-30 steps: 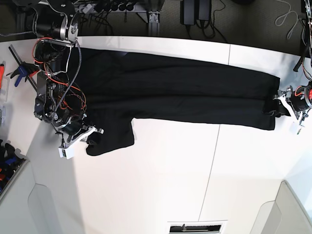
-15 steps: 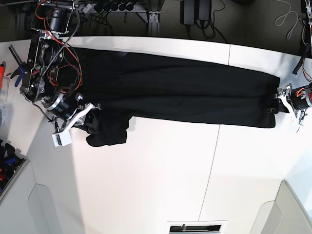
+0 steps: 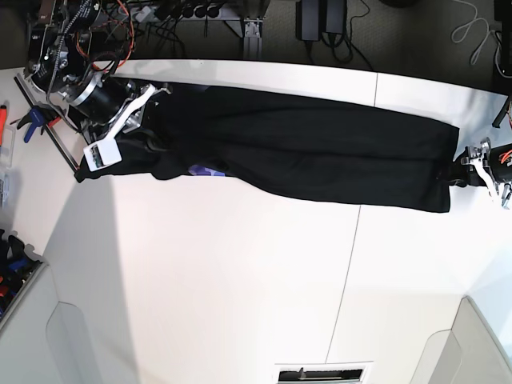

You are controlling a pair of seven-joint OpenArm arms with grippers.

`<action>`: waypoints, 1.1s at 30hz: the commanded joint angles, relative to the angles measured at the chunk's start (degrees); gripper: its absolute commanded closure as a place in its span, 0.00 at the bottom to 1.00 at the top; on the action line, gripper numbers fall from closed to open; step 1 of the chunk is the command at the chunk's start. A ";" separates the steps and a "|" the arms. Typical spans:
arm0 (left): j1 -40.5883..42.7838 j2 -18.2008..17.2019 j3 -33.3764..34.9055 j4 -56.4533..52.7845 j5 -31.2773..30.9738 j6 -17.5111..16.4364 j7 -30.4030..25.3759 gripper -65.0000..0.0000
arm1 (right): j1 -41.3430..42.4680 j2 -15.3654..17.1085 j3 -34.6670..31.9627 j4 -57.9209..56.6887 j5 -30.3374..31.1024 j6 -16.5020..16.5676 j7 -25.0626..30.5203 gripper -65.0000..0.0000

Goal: Layout the t-shirt on the table in an organized manner, then fold the t-shirt properly
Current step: 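Grasp the hanging sleeve with the right gripper and fold it onto the shirt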

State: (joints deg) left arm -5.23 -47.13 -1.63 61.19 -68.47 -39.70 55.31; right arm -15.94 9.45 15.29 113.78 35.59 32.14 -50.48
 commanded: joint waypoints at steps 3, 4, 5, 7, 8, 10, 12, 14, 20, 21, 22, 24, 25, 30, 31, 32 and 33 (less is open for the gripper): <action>-0.37 -1.60 -0.59 0.74 -1.14 -0.30 -0.68 0.56 | -0.98 0.20 0.22 1.09 0.20 0.00 1.55 0.98; -0.28 -1.60 -0.59 0.74 -0.92 -0.30 -0.70 0.55 | -1.16 0.17 0.22 1.07 0.17 0.00 1.49 0.82; -0.28 -1.60 -0.59 0.74 -0.20 -0.30 -0.98 0.53 | -1.25 0.20 0.22 1.05 0.02 0.02 1.42 0.66; -0.31 -1.62 -1.16 0.72 2.54 -0.30 -2.49 0.49 | -1.22 0.20 0.22 1.05 -0.07 0.02 1.77 0.45; -0.26 -1.62 -1.70 0.72 3.54 -0.30 -3.48 0.48 | -1.22 0.20 0.22 1.05 -0.11 0.02 1.88 0.42; -0.15 -1.60 -2.82 0.72 4.00 -0.30 -4.15 0.48 | -1.22 0.20 0.22 1.05 -0.26 0.02 2.03 0.41; -0.15 -1.62 -3.30 0.72 4.04 -0.30 -4.07 0.48 | -1.22 0.20 0.22 1.05 -0.24 0.02 2.08 0.41; -0.13 -1.60 -3.28 0.72 4.07 -0.30 -4.04 0.48 | -1.20 0.20 0.22 1.05 -0.26 0.00 2.64 0.41; -0.15 -1.62 -3.58 0.72 4.07 -0.30 -4.11 0.48 | -0.59 0.20 0.22 1.16 -0.61 0.00 4.46 0.41; -0.13 -1.60 -4.24 0.72 4.07 -0.30 -4.11 0.48 | -0.59 0.20 0.22 1.22 -0.39 0.00 4.81 0.41; -0.13 -1.60 -5.18 0.72 4.02 -0.30 -4.13 0.48 | -0.59 0.20 0.22 1.27 0.13 0.02 4.87 0.41; -0.13 -1.60 -7.85 0.72 4.00 -0.30 -4.11 0.48 | -0.61 0.17 0.22 1.51 0.98 0.02 4.87 0.42; -0.07 -1.60 -9.38 0.72 3.98 -0.30 -4.04 0.48 | -0.59 0.20 0.22 1.66 0.85 0.02 4.98 0.42; 3.98 -1.60 -15.74 0.72 2.91 -0.30 -4.07 0.48 | -0.59 0.20 0.22 1.73 -1.40 0.04 5.70 0.91; 5.20 -1.57 -16.31 0.72 2.21 -0.30 -4.09 0.48 | -0.59 0.20 0.22 1.73 -1.79 0.04 5.75 1.00; 6.36 -1.49 -16.57 0.72 1.68 -0.30 -4.17 0.48 | -0.59 0.20 0.22 1.73 -2.10 0.00 6.16 1.00; 7.32 -1.18 -16.79 0.72 1.68 -0.30 -4.52 0.48 | -0.61 0.20 0.22 1.66 -2.64 -0.02 6.64 1.00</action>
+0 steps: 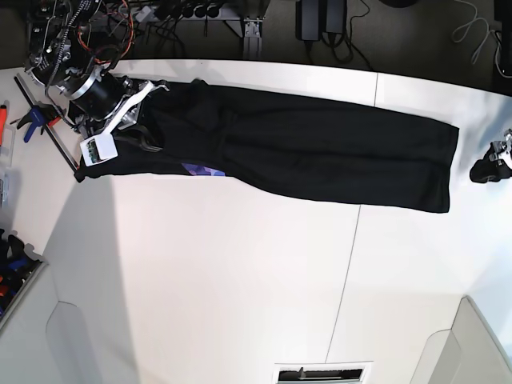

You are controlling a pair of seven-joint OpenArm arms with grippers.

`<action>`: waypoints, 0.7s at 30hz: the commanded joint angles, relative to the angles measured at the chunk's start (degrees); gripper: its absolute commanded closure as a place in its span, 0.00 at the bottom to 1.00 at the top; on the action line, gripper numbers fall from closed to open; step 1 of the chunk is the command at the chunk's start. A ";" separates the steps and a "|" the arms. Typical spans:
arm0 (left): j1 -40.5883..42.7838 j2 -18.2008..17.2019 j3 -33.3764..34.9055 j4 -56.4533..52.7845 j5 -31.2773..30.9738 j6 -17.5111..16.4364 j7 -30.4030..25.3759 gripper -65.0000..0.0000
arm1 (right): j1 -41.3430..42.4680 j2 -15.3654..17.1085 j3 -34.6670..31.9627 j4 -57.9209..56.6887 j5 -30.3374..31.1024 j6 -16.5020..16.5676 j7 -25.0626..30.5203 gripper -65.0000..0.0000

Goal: Layout the t-shirt on the table in an organized manner, then fold the t-shirt properly
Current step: 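Grasp the hanging sleeve with the right gripper and fold it onto the shirt, then grasp both ends of the folded strip with both grippers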

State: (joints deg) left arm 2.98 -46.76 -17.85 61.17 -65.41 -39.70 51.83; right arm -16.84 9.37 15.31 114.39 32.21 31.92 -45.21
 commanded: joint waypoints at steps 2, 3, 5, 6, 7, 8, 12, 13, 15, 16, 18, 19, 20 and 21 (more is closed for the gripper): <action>0.66 -0.46 -0.76 0.68 -0.04 -0.30 -2.95 0.48 | 0.28 0.28 0.20 0.76 -1.40 0.20 2.05 1.00; 1.27 0.17 -0.85 0.66 1.22 -0.30 -4.52 0.48 | 0.28 0.28 0.20 0.55 -2.56 0.17 2.29 1.00; 1.66 1.75 -1.31 0.48 3.61 0.57 -7.50 0.48 | 0.28 0.28 0.20 -0.02 -4.74 -0.22 2.89 1.00; 1.62 2.54 -1.73 0.31 4.26 1.49 -8.55 0.48 | 0.28 0.31 0.20 -0.42 -5.55 -0.22 3.19 1.00; 1.57 3.34 -2.14 0.24 4.85 1.60 -9.64 0.48 | 0.28 0.31 0.20 -0.92 -6.32 -0.20 3.45 1.00; 1.55 4.09 -2.45 0.24 5.57 1.60 -10.38 0.48 | 0.31 0.31 0.20 -1.55 -6.58 -0.22 3.45 1.00; 1.27 6.36 -2.54 0.24 6.08 1.62 -10.51 0.48 | 0.33 0.31 0.20 -5.55 -6.54 -0.20 4.96 1.00; 1.07 6.88 -2.54 0.24 6.03 1.64 -10.51 0.48 | 0.33 0.31 0.20 -6.69 -6.54 -0.20 5.55 1.00; 0.59 7.85 -2.54 0.24 5.05 1.79 -10.49 0.48 | 0.31 0.31 0.20 -8.72 -6.51 -0.20 6.08 1.00; 0.46 8.20 -2.54 0.24 4.57 1.79 -10.47 0.48 | 0.28 0.28 0.20 -9.46 -6.49 -0.20 5.99 1.00; 0.00 8.83 -2.54 0.24 4.37 1.77 -10.40 0.48 | 0.28 0.31 0.20 -10.60 -6.45 -0.20 5.97 1.00; -0.04 9.09 -2.54 0.24 4.02 1.77 -10.40 0.48 | 0.28 0.31 0.20 -10.91 -6.29 -0.20 5.99 1.00; -0.09 9.35 -2.54 0.22 3.43 1.77 -10.16 0.48 | 0.26 0.31 0.20 -11.08 -6.27 -0.20 5.97 1.00; -0.11 9.57 -2.54 0.22 2.84 1.77 -9.64 0.48 | 0.28 0.28 0.20 -11.13 -6.27 -0.20 5.97 1.00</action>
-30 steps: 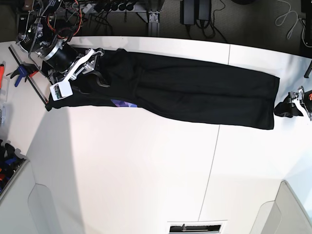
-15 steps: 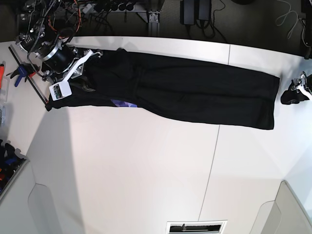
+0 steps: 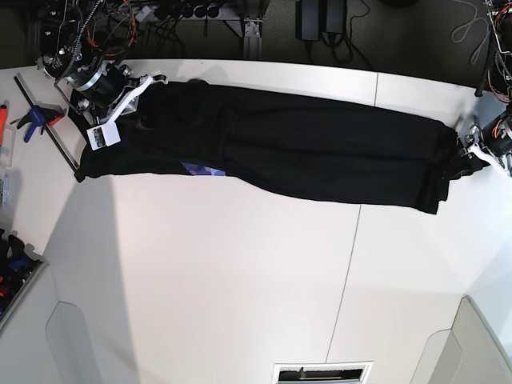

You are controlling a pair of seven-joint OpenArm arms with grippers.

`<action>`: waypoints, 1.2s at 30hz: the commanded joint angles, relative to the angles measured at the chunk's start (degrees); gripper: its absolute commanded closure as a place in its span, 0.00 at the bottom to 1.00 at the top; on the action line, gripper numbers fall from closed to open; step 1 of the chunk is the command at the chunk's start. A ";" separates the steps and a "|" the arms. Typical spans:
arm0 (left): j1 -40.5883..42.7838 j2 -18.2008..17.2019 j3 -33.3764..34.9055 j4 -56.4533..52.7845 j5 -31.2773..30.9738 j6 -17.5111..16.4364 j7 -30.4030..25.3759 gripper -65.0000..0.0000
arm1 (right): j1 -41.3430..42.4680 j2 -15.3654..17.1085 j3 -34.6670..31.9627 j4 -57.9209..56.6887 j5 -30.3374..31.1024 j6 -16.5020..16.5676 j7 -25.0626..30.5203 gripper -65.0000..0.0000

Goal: Layout the t-shirt on the table in an organized manner, then fold the t-shirt properly
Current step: 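Grasp both ends of the folded strip with both grippers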

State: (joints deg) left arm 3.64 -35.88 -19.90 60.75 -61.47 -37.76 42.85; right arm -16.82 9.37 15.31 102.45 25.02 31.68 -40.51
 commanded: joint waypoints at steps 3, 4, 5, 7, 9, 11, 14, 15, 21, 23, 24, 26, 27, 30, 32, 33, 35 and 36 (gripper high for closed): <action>-0.76 -0.76 -0.48 0.63 -2.56 -0.42 -0.15 0.48 | 0.28 0.31 0.20 0.81 1.90 0.04 1.29 1.00; -0.76 -0.42 -0.48 0.63 -2.58 -0.42 -0.13 0.48 | 0.28 0.28 0.20 0.81 2.60 0.04 1.27 1.00; -0.76 -0.09 -0.48 0.63 -2.56 -0.42 -0.13 0.48 | 0.28 0.28 0.20 0.81 3.19 0.07 1.27 1.00; -0.74 0.81 -0.48 0.63 -2.56 -0.44 0.04 0.48 | 0.28 0.28 0.20 0.81 3.56 0.04 1.27 1.00; -0.74 1.84 -0.46 0.63 -2.49 -0.85 0.33 0.48 | 0.26 0.28 0.20 0.81 3.48 0.07 1.25 1.00; -0.74 2.86 -0.31 0.63 -1.62 -1.07 0.26 0.48 | 0.28 0.28 0.20 0.81 3.50 0.07 1.07 1.00; -0.72 4.33 -0.26 0.63 0.61 -1.05 0.26 0.48 | 0.26 0.28 0.20 0.81 3.50 0.07 1.05 1.00; -0.72 4.59 -0.26 0.63 1.29 -1.05 0.24 0.49 | 0.26 0.28 0.20 0.81 3.52 0.04 1.05 1.00; -0.59 4.87 -0.26 0.63 3.56 -1.07 -2.43 1.00 | 0.28 0.31 0.20 0.81 3.72 0.04 1.07 1.00; -0.61 4.87 -0.26 0.63 3.61 -1.11 -3.80 1.00 | 0.28 0.31 0.20 0.83 5.01 0.04 1.09 1.00; -0.66 4.85 -0.26 0.66 3.61 -1.64 -4.52 1.00 | 0.31 0.31 0.20 0.85 6.01 0.07 1.09 1.00; -0.76 4.33 -0.26 0.68 4.17 -2.23 -6.71 1.00 | 0.74 0.28 0.20 0.94 7.69 0.07 1.05 1.00; -0.83 3.74 -0.26 0.68 5.44 -2.24 -8.24 1.00 | 1.22 0.31 0.20 0.94 8.15 0.07 0.98 1.00; -0.96 1.40 -0.28 0.70 9.66 -1.81 -12.37 1.00 | 2.51 0.28 0.20 1.77 9.35 0.09 0.83 1.00; -0.98 -0.39 -0.28 0.70 11.67 -0.66 -13.49 1.00 | 3.13 0.28 0.20 2.69 10.19 0.09 0.81 1.00; -1.29 -1.22 -0.28 0.70 12.31 -0.35 -13.51 1.00 | 3.39 0.28 0.20 3.28 10.38 0.09 0.81 1.00; -2.19 -2.80 -0.28 0.70 13.73 -0.31 -13.49 1.00 | 4.15 0.28 0.20 4.52 10.60 0.11 0.81 1.00; -2.75 -3.56 -0.28 0.74 13.73 -0.31 -13.38 1.00 | 4.55 0.26 0.20 5.18 10.58 0.11 0.81 1.00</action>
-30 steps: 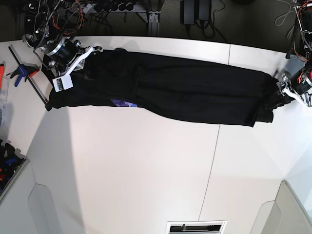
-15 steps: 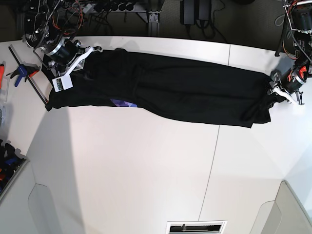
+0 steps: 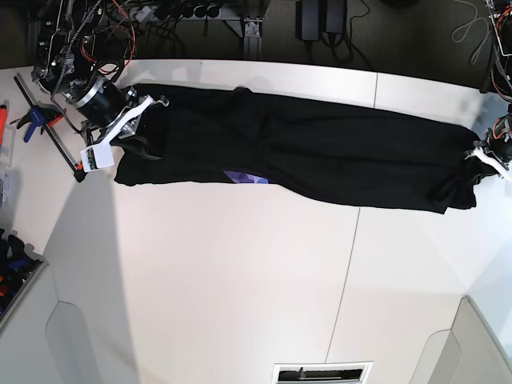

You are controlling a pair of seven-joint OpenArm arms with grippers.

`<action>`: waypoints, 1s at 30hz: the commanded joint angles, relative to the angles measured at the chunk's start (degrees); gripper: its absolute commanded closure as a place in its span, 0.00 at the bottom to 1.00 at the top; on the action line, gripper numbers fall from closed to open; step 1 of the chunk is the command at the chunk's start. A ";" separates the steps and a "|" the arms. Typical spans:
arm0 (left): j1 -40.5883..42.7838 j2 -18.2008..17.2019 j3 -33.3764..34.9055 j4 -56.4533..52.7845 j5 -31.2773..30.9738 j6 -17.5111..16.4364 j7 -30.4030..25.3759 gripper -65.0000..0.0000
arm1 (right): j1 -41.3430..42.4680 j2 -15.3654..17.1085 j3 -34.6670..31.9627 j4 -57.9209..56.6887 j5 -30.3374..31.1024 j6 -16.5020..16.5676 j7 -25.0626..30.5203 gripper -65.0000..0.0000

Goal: Layout the t-shirt on the table in an organized manner, then fold the t-shirt properly
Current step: 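Grasp both ends of the folded strip with both grippers, then fold the left gripper's end of the strip toward the right gripper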

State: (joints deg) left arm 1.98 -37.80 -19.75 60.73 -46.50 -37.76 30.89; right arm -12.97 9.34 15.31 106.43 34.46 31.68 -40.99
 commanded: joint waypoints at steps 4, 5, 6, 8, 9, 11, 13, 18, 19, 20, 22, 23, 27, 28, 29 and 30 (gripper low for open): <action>-1.33 -3.98 -0.44 5.18 -1.31 -0.37 0.72 1.00 | 1.18 0.31 0.20 2.14 1.03 0.11 1.07 1.00; -1.07 -3.98 -0.42 7.61 -1.49 -0.37 2.29 1.00 | 1.16 0.31 0.20 2.14 0.83 0.09 1.05 1.00; -0.59 -3.89 -0.39 10.54 -2.36 -0.37 4.07 1.00 | 1.18 0.31 0.20 2.14 0.26 0.09 1.03 1.00; 1.05 -3.32 -0.07 17.20 -5.68 -0.33 6.56 1.00 | 1.18 0.31 0.20 2.14 -0.22 0.09 1.05 1.00; 1.99 -2.78 0.17 20.63 -6.78 -0.33 7.10 1.00 | 1.18 0.31 0.20 2.14 -0.22 0.09 1.05 1.00; 3.45 -0.94 1.03 27.19 -6.64 0.44 7.10 1.00 | 1.18 0.31 0.20 2.14 -0.22 0.11 1.05 1.00; 3.87 1.42 2.95 32.28 -4.83 3.54 7.13 1.00 | 1.18 0.31 0.20 2.14 -0.87 0.09 1.05 1.00; 3.43 6.62 11.58 36.81 1.18 6.29 6.60 1.00 | 1.18 0.31 0.22 2.14 -1.25 0.07 1.07 1.00; 3.41 7.65 13.27 36.81 2.03 6.29 6.60 1.00 | 1.18 0.31 0.22 2.14 -1.27 0.07 1.07 1.00; 3.43 8.72 14.82 36.81 2.89 6.29 6.62 1.00 | 1.18 0.31 0.22 2.14 -1.29 0.07 1.07 1.00; 3.45 10.75 17.55 36.81 4.98 6.32 6.62 1.00 | 1.18 0.31 0.22 2.14 -2.01 0.07 1.07 1.00; 3.43 11.74 18.62 36.81 5.77 6.32 6.62 1.00 | 1.18 0.31 0.22 2.14 -2.45 0.07 1.09 1.00; 3.43 14.84 21.62 36.79 8.92 6.29 6.62 0.94 | 1.18 0.31 0.28 2.14 -4.09 0.04 1.09 1.00; 3.48 15.23 22.18 36.79 9.94 6.29 6.62 0.82 | 1.18 0.31 0.63 2.14 -4.09 0.04 1.07 1.00; 3.50 15.37 22.73 36.74 10.40 6.29 6.64 0.71 | 1.18 0.31 1.27 2.14 -4.07 0.02 1.07 1.00; 3.61 15.41 23.17 36.72 10.56 6.29 6.64 0.62 | 1.20 0.31 2.29 2.14 -4.07 0.02 1.07 1.00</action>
State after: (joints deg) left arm 6.22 -21.76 3.86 96.51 -35.29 -31.29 38.96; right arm -12.23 9.32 17.15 107.61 29.71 31.70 -41.21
